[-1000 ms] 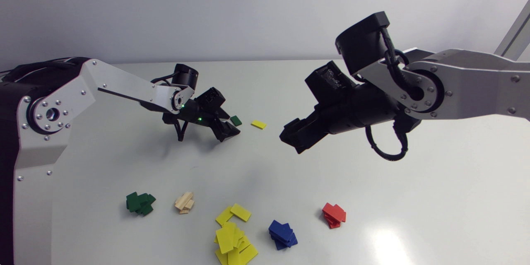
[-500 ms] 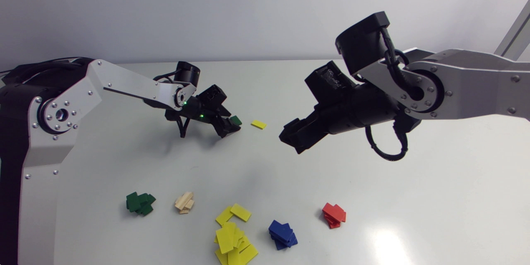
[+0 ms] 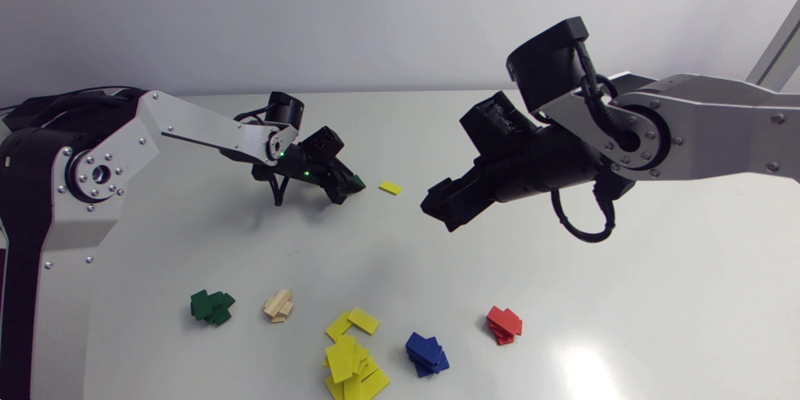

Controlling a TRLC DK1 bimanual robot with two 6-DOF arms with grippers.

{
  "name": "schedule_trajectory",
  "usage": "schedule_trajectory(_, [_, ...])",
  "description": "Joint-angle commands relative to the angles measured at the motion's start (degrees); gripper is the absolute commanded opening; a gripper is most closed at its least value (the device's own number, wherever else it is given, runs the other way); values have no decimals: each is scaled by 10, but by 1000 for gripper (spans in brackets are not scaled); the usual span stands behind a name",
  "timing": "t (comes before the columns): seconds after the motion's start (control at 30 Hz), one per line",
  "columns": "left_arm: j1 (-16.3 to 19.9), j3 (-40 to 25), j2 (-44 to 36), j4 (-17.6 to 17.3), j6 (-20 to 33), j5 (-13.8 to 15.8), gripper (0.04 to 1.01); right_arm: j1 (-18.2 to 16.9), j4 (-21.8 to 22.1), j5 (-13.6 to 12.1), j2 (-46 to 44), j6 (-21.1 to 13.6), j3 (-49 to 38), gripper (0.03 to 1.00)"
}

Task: Take domino bricks one by one from the mixed stack on the table and place each onto the existing stack of the same color.

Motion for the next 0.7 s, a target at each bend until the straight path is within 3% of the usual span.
schedule_trajectory(0.0, [-1, -2, 11, -9, 2, -2, 254, -4, 8, -3, 0, 9, -18, 970])
schedule_trajectory(0.33, [3, -70, -96, -13, 3, -2, 254, -3, 8, -4, -9, 9, -22, 970])
schedule_trajectory(0.67, [16, -324, -363, -12, 7, 0, 254, -1, 9, -7, -12, 6, -22, 970])
